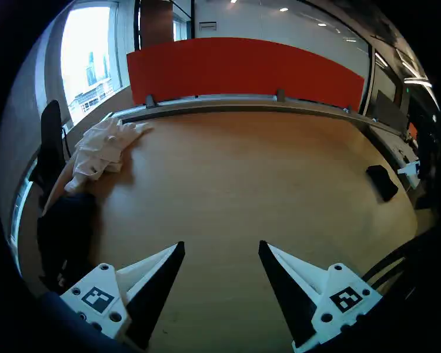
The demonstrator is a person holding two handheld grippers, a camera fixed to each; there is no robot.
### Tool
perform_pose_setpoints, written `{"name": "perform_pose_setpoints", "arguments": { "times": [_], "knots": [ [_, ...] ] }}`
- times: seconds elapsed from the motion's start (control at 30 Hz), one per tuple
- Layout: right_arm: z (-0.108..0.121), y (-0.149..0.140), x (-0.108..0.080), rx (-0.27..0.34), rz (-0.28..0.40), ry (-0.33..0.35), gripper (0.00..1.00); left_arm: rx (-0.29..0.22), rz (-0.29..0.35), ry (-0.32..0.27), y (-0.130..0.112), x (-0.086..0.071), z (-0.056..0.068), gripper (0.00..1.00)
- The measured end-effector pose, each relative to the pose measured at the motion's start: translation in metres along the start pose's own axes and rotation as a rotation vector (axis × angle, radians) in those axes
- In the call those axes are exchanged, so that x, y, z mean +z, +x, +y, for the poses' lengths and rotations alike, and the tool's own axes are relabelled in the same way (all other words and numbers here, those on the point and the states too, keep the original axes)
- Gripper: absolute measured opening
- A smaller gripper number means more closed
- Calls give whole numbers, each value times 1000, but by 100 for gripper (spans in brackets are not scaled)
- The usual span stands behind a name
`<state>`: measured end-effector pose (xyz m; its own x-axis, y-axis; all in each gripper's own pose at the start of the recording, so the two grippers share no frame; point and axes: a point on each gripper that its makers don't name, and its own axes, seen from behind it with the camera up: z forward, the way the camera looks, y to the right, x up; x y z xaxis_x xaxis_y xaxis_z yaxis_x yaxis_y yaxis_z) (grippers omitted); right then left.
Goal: Fold towel
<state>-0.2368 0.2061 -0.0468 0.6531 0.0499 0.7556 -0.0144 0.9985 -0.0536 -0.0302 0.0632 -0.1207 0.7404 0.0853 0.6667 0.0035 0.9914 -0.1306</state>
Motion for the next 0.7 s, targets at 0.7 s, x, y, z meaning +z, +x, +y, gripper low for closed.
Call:
{"name": "perform_pose_setpoints", "arguments": {
  "times": [0.7],
  "knots": [
    [-32,111,-57,49,495,-7,87,0,31,0,16,-1,-4,93]
  ]
}}
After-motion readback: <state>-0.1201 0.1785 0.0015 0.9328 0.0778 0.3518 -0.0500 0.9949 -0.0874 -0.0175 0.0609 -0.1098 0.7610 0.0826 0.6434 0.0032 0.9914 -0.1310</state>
